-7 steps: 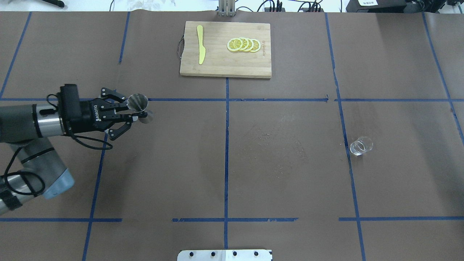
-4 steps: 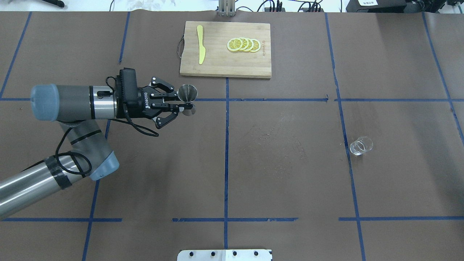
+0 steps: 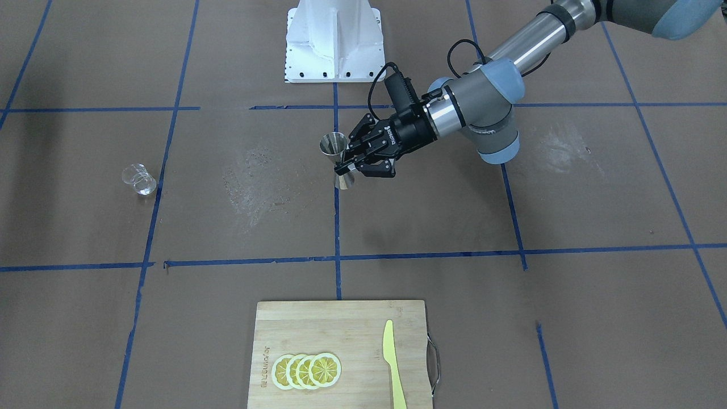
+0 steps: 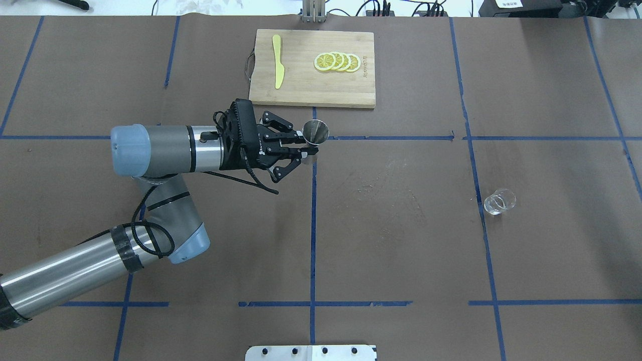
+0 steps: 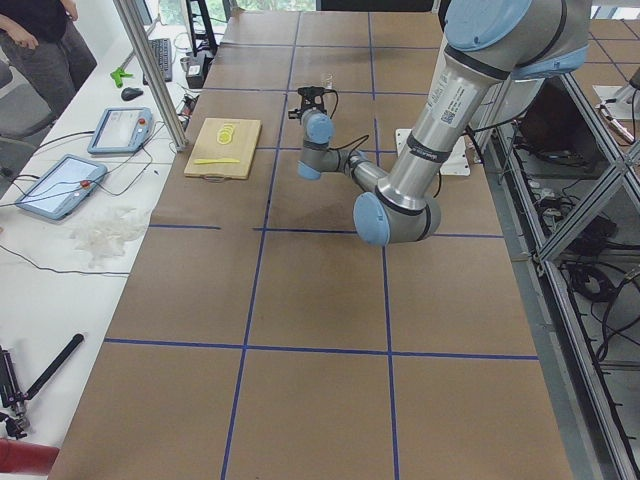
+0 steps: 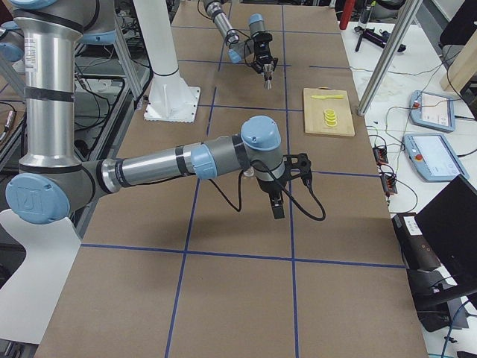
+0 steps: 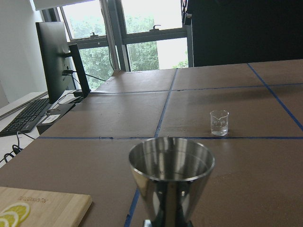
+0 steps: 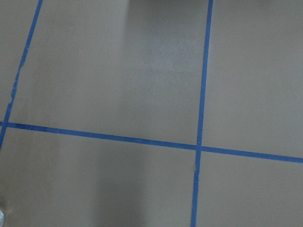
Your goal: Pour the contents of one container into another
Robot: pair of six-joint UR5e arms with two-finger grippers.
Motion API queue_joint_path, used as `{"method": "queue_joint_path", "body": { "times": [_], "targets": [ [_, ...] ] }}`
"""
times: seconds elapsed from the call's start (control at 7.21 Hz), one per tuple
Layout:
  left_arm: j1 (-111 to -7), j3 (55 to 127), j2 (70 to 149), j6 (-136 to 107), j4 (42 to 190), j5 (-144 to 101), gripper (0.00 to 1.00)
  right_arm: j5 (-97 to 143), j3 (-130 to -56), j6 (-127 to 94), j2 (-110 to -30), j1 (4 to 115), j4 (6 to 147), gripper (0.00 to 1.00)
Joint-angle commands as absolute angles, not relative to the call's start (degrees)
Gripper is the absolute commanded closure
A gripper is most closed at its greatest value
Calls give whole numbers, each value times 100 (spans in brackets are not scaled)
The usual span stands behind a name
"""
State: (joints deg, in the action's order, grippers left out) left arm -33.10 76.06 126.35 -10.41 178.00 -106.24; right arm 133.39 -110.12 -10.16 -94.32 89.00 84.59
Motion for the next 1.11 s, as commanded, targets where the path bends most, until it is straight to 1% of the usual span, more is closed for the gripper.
{"method": "queue_joint_path", "body": {
  "times": [0.0,0.14,0.55,0.69,0.97],
  "targets": [
    [-3243,7611,12665,-1046,17701,-10504,100,13168,-11599,-2479,-9457,8117,8211,0],
    [-3243,7611,12656,-1046,17701,-10442,100,12992,-11610,-3505,-9527,7660,7382,0],
    [-3261,7620,12621,-1046,17701,-10372,100,11371,-11628,-5821,-10210,6088,5087,0],
    [-3261,7620,12621,-1046,17701,-10354,100,10703,-11637,-6245,-10343,5560,4715,0],
    [-3252,7646,12560,-1046,17719,-10266,100,9122,-11768,-6792,-10432,4418,4676,0]
  ]
}}
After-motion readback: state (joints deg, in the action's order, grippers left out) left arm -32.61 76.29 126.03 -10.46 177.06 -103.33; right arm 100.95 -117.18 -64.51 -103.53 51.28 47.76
